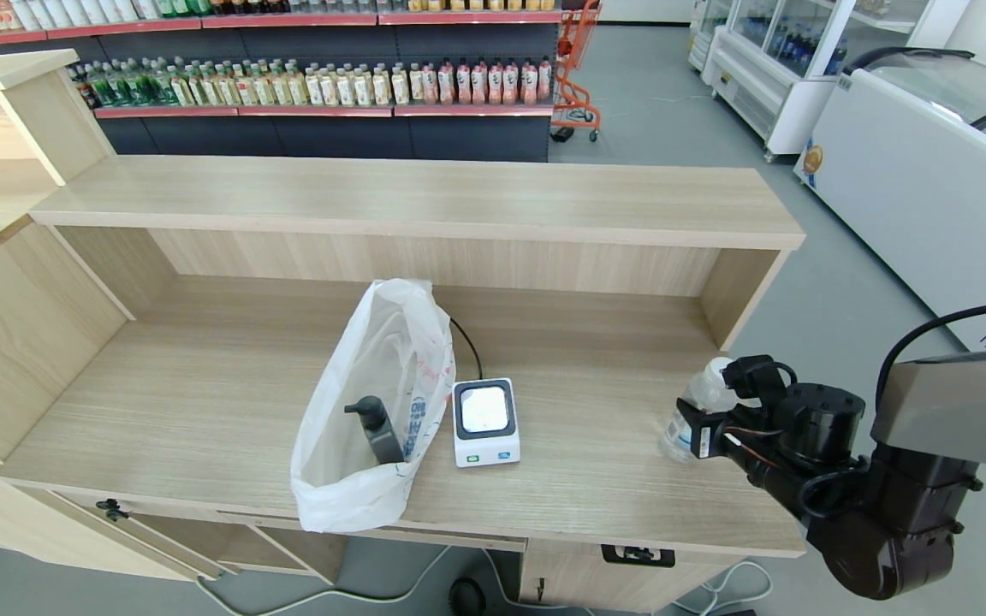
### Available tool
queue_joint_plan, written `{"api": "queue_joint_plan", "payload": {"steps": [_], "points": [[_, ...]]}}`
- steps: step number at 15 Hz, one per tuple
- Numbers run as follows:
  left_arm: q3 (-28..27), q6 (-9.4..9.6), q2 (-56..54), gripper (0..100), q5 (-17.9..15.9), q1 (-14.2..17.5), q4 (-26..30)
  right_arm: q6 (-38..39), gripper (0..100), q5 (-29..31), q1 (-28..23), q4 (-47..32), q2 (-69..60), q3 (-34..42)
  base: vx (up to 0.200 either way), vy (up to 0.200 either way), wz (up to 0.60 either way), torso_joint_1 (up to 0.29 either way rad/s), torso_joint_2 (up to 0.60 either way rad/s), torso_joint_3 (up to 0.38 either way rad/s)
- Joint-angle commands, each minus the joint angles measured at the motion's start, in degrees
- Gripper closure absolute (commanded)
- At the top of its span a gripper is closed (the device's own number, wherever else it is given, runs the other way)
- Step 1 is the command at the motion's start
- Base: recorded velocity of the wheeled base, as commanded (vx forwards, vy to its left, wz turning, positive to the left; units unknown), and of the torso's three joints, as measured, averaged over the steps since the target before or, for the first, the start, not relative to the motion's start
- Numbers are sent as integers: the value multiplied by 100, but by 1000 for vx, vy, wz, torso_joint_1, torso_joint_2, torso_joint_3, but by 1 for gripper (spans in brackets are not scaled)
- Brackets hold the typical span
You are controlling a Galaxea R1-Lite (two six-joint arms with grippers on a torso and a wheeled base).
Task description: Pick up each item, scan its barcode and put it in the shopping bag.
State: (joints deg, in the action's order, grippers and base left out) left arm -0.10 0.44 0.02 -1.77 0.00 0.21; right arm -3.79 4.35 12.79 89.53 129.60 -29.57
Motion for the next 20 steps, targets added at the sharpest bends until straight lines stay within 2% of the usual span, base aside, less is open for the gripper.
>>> {"api": "queue_joint_plan", "payload": {"steps": [1,11,20], "points": [[-8,0,-2,100,1,0,6,-34,100,-40,4,-6,92,-84,0,0,0,0,0,0],[1,0,-2,100,1,0,6,-87,100,-40,-31,30,312,-242,0,0,0,0,0,0],[1,0,-2,100,1,0,-3,-95,100,-13,31,-23,-84,-57,0,0,0,0,0,0]]}}
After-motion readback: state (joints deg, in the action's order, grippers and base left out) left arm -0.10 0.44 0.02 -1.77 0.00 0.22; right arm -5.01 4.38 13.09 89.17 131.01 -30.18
